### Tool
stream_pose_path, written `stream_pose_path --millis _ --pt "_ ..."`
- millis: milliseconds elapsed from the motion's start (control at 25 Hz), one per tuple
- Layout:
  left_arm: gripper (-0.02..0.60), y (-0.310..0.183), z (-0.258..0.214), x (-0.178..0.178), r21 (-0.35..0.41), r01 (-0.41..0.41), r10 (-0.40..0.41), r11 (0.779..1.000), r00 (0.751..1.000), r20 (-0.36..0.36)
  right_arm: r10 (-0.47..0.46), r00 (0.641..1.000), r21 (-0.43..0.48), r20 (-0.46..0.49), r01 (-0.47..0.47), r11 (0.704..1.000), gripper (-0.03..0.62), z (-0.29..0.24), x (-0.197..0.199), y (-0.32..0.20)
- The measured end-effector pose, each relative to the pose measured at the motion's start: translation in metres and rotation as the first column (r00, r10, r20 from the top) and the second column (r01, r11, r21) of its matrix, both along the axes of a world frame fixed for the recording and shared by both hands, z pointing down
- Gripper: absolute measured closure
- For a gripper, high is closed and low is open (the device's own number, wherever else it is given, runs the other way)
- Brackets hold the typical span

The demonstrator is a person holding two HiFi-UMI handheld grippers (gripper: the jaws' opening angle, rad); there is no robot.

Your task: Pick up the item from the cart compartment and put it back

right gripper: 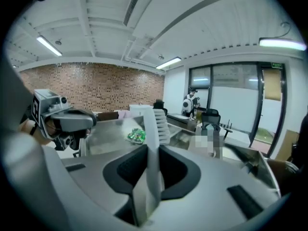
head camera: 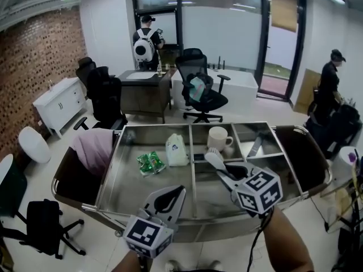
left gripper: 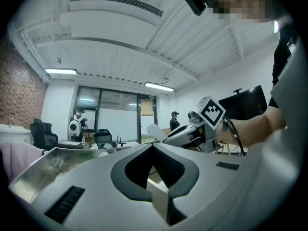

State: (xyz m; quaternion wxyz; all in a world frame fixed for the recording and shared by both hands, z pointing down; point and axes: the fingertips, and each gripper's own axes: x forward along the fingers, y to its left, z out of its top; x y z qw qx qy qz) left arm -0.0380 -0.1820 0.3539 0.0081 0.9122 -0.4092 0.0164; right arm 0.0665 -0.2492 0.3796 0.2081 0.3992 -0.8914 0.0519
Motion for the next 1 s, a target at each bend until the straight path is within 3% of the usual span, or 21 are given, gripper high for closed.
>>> stream_pose_path --millis 200,400,720,1000 --pt "0.581 0.008 -0.005 0.004 0.008 -0.008 0.008 1.000 1.000 -0.005 0.030 0.992 0.083 0.123 -0.040 0.996 0.499 -0.037 0.009 0.027" --pt "0.581 0.016 -0.002 0.009 0.003 -0.020 0.020 1.000 1.000 0.001 0.044 0.989 0.178 0.144 -0.069 0.982 0.502 -0.057 0.014 0.060" --pt "0.581 0.026 -0.004 0.011 0.006 -0.026 0.026 1.000 1.000 0.005 0.062 0.974 0.223 0.220 -0.112 0.968 0.511 -0.078 0.032 0.091" --pt "0.581 0.033 -0.009 0.014 0.007 -0.034 0.034 0.999 0.999 -0.014 0.028 0.956 0.219 0.291 -0.095 0.971 0.511 -0.095 0.035 0.118"
